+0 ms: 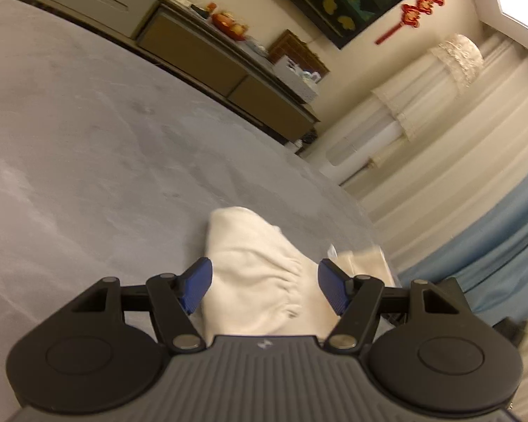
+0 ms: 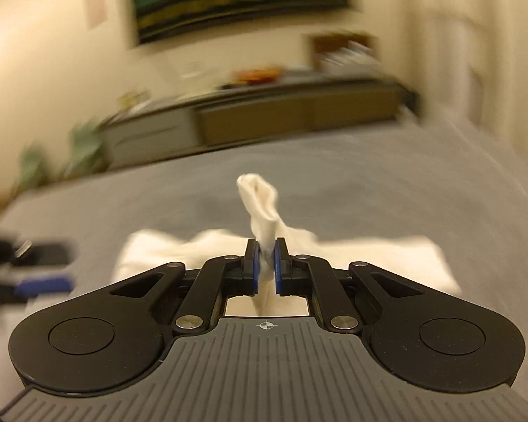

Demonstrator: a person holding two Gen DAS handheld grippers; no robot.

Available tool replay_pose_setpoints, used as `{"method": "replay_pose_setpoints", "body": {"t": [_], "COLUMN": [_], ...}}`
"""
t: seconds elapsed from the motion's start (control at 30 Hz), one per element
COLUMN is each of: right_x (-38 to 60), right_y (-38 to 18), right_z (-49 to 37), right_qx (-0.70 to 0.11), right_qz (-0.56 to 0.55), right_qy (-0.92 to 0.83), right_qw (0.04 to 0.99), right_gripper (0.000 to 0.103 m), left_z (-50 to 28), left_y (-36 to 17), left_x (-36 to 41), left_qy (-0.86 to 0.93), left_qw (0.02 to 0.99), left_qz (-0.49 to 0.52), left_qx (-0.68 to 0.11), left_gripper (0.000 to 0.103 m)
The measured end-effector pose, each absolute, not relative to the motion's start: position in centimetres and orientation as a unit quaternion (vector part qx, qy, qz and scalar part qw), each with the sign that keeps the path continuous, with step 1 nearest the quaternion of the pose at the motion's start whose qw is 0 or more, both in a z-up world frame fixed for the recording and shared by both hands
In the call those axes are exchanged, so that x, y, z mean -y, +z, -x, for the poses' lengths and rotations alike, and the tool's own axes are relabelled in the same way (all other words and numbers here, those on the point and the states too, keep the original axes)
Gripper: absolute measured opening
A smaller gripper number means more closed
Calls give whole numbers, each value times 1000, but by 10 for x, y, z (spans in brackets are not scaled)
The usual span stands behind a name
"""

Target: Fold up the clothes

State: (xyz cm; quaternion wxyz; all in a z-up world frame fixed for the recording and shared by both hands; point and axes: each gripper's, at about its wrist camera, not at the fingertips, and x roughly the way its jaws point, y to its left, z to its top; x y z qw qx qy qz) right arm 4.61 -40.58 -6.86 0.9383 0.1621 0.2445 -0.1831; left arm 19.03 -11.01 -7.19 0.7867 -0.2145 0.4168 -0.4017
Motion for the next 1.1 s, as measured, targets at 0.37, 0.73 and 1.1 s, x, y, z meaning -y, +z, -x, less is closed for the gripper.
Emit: {"method": "replay_pose_setpoints", "body": {"t": [0.37, 0.73, 1.1], "right_x": [503, 464, 272], "right_y": [-106, -99, -67], "right_z": [-3, -33, -83], "right_qx": [-247, -257, -247], "right_qz": [-286, -175, 67], "right_qy": [-284, -253, -102], "right_qw": [881, 916, 961], "right_gripper": [64, 12, 13], "left_z": [-175, -178, -194], "left_y": [-79, -72, -64], "left_x": [132, 120, 86], "left_qy": [-412, -410, -358], "left_qw": [786, 788, 814], "left_qz": [188, 207, 240], "left_qx": [-420, -409, -391], "left_gripper": [67, 67, 67]}}
